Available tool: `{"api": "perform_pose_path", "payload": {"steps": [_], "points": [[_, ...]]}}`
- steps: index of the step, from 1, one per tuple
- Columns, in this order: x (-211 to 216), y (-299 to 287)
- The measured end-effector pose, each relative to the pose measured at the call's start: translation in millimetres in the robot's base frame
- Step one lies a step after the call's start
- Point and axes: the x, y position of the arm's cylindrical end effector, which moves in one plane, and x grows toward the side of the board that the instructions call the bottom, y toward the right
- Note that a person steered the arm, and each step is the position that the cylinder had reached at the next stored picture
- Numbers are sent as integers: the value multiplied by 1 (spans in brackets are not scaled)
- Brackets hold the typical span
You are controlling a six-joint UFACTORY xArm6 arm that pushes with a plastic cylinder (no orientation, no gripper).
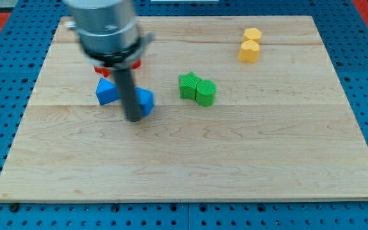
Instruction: Push the blue triangle into the blue cube
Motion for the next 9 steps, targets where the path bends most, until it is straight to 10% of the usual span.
{"api": "perform_pose_path", "payload": {"steps": [2, 5, 7, 9], "points": [[8, 67], [-16, -193], [-54, -181], [-59, -4]]}}
